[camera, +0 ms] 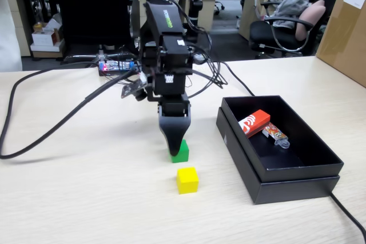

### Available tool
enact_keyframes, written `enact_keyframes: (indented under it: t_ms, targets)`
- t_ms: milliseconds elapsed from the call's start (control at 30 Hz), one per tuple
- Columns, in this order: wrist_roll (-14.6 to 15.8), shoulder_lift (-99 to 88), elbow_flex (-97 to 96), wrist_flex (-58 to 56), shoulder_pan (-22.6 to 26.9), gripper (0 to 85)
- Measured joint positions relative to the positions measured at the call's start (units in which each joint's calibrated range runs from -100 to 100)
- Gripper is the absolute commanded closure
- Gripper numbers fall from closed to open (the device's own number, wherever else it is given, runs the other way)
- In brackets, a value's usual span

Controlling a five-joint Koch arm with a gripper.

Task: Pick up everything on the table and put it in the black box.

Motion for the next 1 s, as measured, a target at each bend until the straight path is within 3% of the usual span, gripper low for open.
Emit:
enact_keyframes:
  t_ms: [467, 700, 833, 1000]
  targets:
    - [0.05, 4.43, 0.64, 0.33, 1.86, 43.6]
    - [0.1, 5.83, 1.1, 0.33, 1.66, 57.2]
    - [0.1, 6.71, 1.46, 0.33, 1.42, 69.6]
    - [0.1, 6.71, 1.46, 0.33, 1.22, 69.7]
